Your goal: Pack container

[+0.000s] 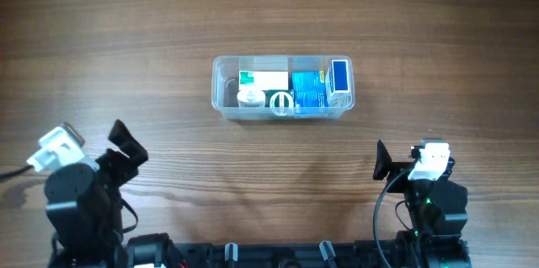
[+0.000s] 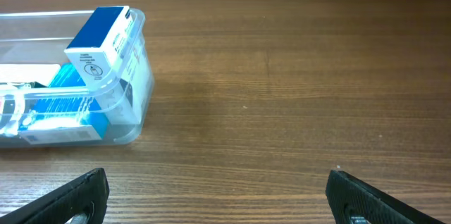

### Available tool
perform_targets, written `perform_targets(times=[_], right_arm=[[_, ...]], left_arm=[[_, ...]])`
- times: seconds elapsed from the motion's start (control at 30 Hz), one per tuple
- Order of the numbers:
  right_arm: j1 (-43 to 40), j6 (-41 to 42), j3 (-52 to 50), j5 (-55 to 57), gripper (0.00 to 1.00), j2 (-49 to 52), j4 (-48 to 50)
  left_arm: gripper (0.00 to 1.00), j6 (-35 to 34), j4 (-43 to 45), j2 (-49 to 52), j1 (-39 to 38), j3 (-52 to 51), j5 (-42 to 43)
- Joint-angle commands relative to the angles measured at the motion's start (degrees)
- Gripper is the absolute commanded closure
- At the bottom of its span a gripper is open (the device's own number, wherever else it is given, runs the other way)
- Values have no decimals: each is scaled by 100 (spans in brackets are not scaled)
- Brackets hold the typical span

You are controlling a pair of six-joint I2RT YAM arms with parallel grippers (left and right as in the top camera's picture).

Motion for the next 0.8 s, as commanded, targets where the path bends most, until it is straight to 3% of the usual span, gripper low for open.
perform_targets(times=[0.0,0.4,0.77], right_arm=[[-28,79,-17,-114,0,-90,33],[-28,81,-17,-114,0,-90,31],[-28,81,-17,-114,0,-90,33]], left_arm=[[0,208,330,-461,42,-686,470],[0,166,1434,-1292,42,-2315,1036],[0,144,1456,-1884,42,-3005,1078]])
